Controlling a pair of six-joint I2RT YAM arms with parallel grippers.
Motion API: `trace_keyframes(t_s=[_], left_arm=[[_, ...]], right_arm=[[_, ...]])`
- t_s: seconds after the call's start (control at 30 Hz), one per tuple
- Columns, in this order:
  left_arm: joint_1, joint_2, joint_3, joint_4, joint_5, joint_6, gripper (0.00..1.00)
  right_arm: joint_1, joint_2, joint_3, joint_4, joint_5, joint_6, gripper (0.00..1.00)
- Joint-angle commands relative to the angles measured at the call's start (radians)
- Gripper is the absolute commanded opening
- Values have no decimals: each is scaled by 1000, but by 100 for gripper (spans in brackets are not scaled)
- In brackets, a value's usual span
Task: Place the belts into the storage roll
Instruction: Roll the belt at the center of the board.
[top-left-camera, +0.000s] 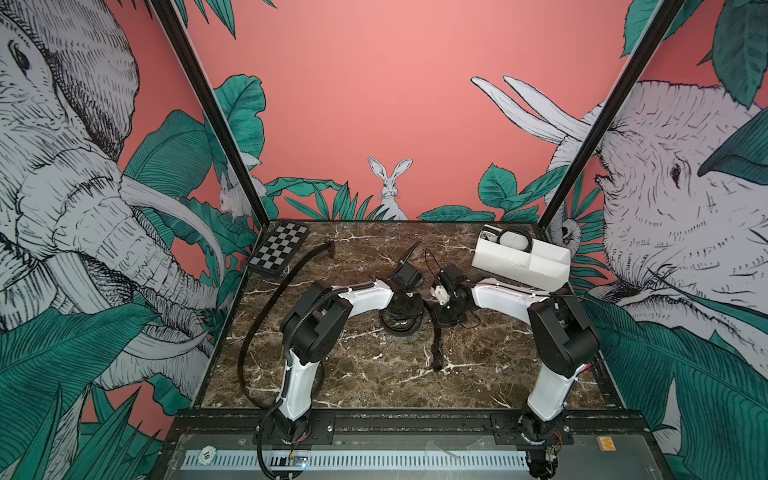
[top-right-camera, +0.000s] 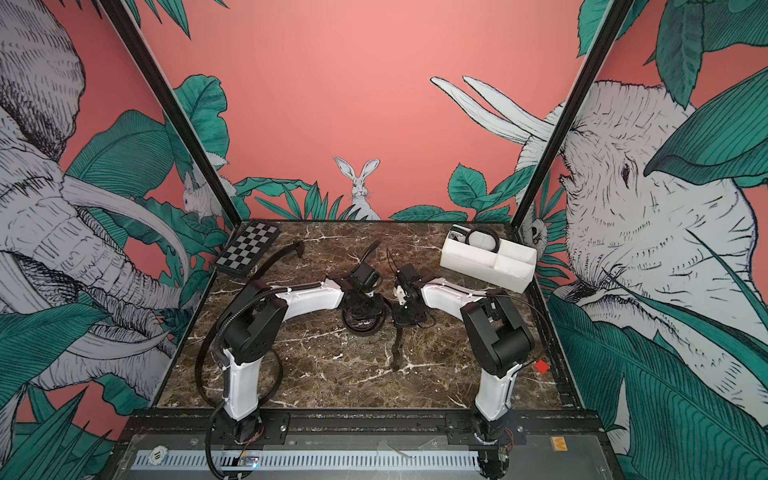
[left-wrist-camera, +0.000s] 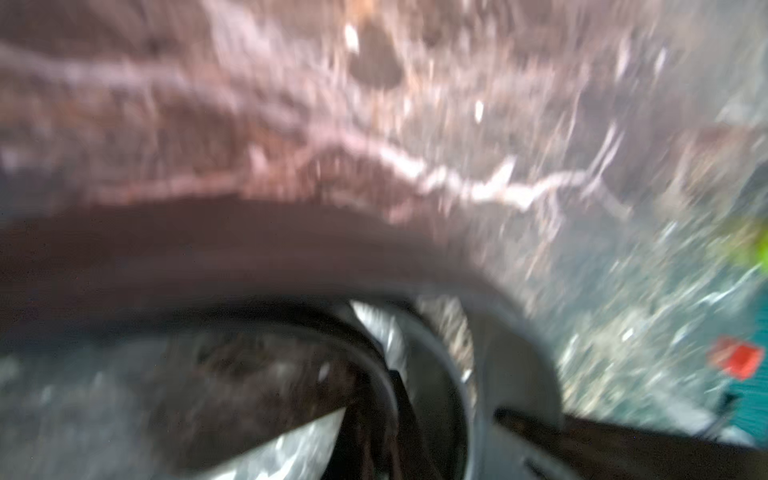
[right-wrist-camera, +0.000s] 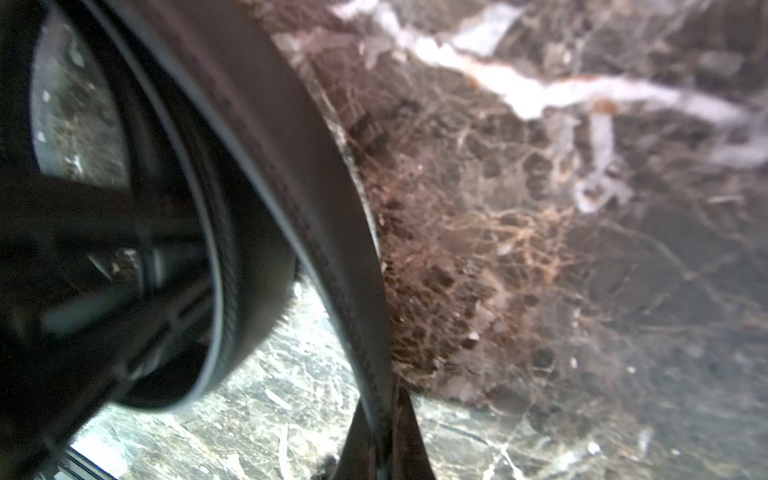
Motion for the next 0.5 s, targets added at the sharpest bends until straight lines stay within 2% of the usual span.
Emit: trace_keyframes(t_s=[0.0,0.3,0.47], left_arm=[[76,122,-33,6,-34,-88,3],[147,173,-3,9,-85,-111,0],[190,198,21,-3,-120,-117,0]], right_arm=[[-36,-24,-34,-106,63,-45,0],[-50,-51,-104,-129,9,-54,0],[-52,-94,-163,-148,18,-54,0]])
